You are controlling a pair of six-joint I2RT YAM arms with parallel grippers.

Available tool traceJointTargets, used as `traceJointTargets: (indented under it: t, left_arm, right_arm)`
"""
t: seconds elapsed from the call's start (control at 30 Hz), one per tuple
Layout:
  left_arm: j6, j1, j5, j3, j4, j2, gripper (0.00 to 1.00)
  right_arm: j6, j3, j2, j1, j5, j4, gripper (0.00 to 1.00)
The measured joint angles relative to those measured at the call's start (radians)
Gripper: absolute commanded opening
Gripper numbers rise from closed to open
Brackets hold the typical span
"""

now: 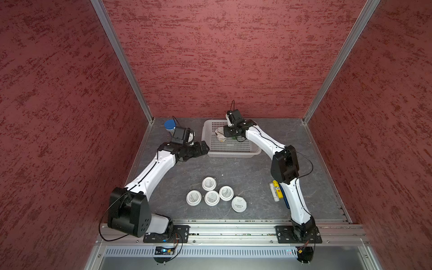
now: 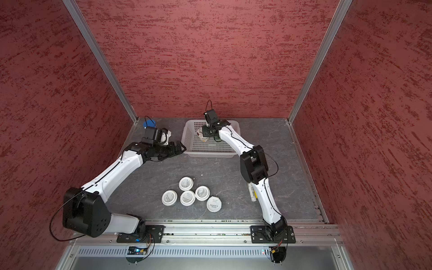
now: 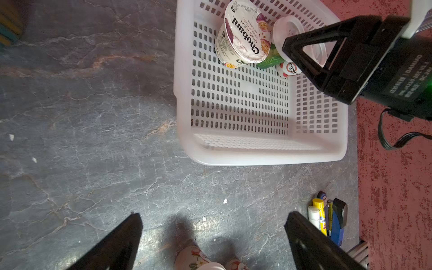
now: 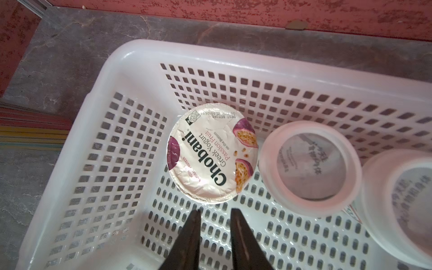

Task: Put the yogurt in the basket
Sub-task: Place the yogurt in the basket.

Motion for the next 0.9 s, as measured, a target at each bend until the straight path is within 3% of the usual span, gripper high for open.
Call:
traceJointTargets:
  t: [0.37,0.5,0.9]
  left_arm:
    - [0.0,0.0,-0.027,-0.001,-0.001,0.0,0.99]
    - [0.0,-0.011,-0.071,0.0,-0.008,0.0,0.99]
    - [-0.009,-0.115,-0.232,0.033,-0.053,-0.003,1.0]
  right_arm:
    - [-0.001,-0.008,0.027,0.002,-0.012,0.018,0.3]
    - [-0.013,-0.077,-0.014,0.007,-0.009,0.021,0.33]
    - [-0.042,-0.527,-0.462,0.085,0.008,0.106,0.43]
